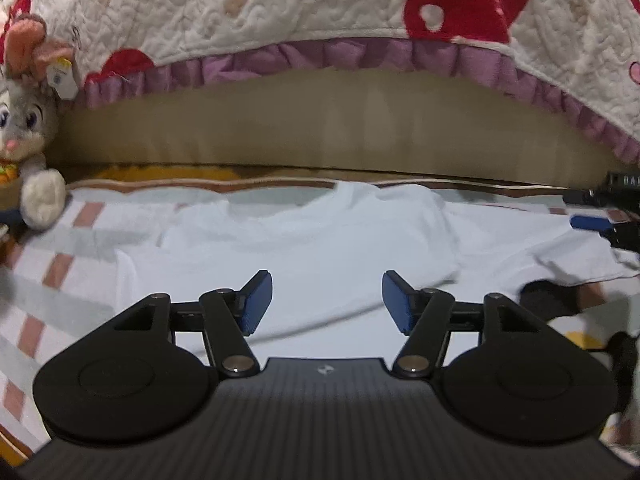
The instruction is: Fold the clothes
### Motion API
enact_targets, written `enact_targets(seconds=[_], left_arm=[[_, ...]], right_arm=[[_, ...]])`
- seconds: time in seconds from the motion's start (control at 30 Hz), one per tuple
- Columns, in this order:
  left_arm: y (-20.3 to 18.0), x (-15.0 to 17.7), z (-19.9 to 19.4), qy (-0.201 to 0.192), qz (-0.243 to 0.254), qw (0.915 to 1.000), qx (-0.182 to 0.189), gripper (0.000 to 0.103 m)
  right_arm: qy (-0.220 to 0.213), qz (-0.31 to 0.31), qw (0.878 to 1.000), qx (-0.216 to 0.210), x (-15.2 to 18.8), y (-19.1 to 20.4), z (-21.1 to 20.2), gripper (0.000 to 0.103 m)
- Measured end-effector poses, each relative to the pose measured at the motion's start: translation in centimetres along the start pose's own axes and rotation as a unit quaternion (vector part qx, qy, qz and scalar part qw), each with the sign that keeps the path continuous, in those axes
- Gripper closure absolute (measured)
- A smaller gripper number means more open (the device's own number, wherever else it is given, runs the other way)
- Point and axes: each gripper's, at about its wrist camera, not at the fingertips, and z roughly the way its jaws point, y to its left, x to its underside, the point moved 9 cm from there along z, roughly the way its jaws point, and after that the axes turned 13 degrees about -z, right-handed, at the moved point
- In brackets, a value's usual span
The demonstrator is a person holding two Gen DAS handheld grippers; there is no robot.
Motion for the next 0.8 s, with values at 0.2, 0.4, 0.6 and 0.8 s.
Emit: enact_targets(seconds=[0.2, 0.4, 0.6, 0.8], left_arm=[[-8.5, 1.4, 2.1, 0.029, 0.023, 0.9985, 0.04, 0.043], [-17.1, 3.3, 9.6, 0.067, 0.013, 0.996, 0.058, 0.043], [-20.1, 6.8, 16.0, 0.094, -0.045, 0.9914, 0.079, 0.047], [-19.5, 9.1, 16.4, 0.101, 0.041, 0.9911, 0.077, 0.047]], right_arm=[[0.005, -0.007, 1.0, 0.027, 0.5, -5.1, -5.5, 0.043], [0.017, -0.16, 0.977, 0.141, 2.0, -12.2, -8.6, 0.043], [0.033, -0.327, 0.907, 0.262, 1.5, -14.4, -5.7, 0.049], [0.033, -0.357, 0.888, 0.287, 1.5, -16.7, -3.4, 0.045]])
